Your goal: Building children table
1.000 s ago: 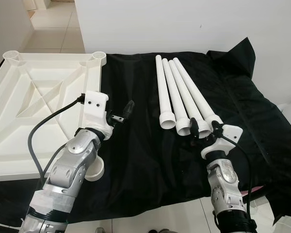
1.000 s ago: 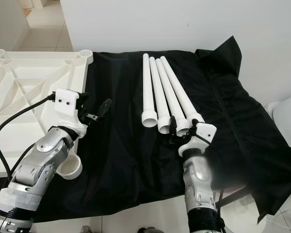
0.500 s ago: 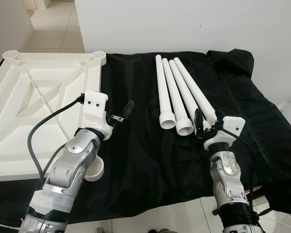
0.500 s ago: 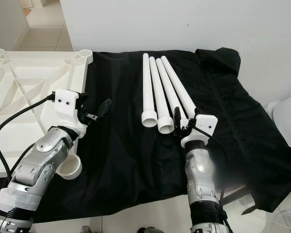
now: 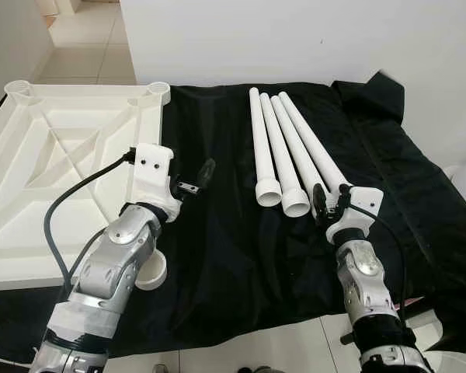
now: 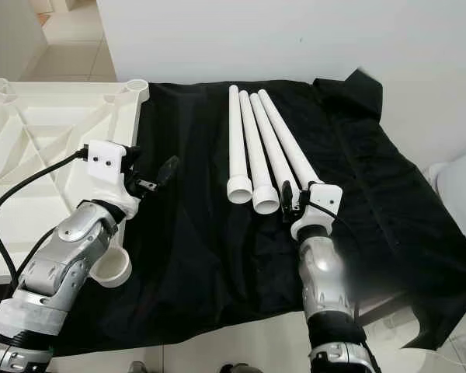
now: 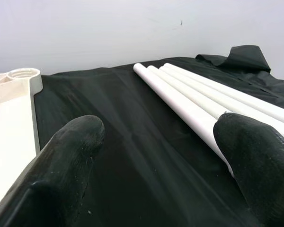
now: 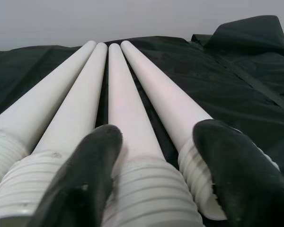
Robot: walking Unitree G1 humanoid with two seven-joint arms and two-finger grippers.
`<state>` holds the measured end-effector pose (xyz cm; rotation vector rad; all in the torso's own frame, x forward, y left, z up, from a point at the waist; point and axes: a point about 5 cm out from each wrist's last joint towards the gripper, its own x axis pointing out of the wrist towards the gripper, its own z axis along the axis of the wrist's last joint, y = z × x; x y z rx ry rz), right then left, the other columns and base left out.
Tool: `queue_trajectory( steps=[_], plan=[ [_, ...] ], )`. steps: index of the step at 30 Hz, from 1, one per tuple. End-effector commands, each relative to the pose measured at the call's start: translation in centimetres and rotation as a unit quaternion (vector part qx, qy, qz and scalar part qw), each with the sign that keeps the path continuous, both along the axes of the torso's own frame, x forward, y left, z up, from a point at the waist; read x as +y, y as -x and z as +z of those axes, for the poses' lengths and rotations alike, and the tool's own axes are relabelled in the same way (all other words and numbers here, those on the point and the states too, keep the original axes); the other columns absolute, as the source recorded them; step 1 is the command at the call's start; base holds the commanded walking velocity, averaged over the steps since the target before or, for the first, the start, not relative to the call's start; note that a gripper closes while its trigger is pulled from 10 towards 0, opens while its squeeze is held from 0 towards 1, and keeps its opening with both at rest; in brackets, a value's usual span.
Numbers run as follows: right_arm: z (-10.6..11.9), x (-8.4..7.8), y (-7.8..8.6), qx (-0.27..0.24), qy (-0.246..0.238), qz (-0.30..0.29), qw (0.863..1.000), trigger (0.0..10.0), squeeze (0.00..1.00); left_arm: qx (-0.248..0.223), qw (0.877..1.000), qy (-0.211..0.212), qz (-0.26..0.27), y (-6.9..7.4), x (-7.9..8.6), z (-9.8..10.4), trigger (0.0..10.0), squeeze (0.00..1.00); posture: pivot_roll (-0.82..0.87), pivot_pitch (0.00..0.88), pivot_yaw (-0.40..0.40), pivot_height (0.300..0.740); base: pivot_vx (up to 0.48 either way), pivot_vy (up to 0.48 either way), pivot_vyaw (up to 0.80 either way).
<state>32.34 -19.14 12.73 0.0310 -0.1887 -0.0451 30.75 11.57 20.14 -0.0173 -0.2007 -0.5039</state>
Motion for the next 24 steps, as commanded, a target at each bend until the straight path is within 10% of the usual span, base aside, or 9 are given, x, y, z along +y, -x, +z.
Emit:
queue_trajectory(
  steps=[1,4,5,24],
  plan=[
    [-0.7,-0.4,-0.3,0.026,0.001,0.009,1.000,10.0,0.78,0.002,0.998,-0.013,-0.058,0.3,-0.5,-0.2,10.0,0.00,-0.01,0.088,-0.024,0.740,0.000,0.000,0.00],
    [-0.7,-0.3,-0.5,0.030,-0.005,0.022,0.999,10.0,0.78,0.002,0.998,-0.013,-0.058,0.3,-0.5,-0.2,10.0,0.00,-0.01,0.088,-0.024,0.740,0.000,0.000,0.00],
    [-0.6,-0.5,-0.7,0.030,0.000,0.015,0.999,10.0,0.00,0.002,0.998,-0.013,-0.058,0.3,-0.6,-0.2,10.0,0.00,-0.01,0.089,-0.024,0.740,0.000,0.000,0.00],
    [-3.6,0.2,-1.1,0.107,0.026,0.057,0.992,10.0,0.00,0.005,0.999,-0.009,-0.049,0.4,-0.4,-0.2,10.0,0.00,0.01,0.089,-0.034,0.740,0.000,0.000,0.00]
  ],
)
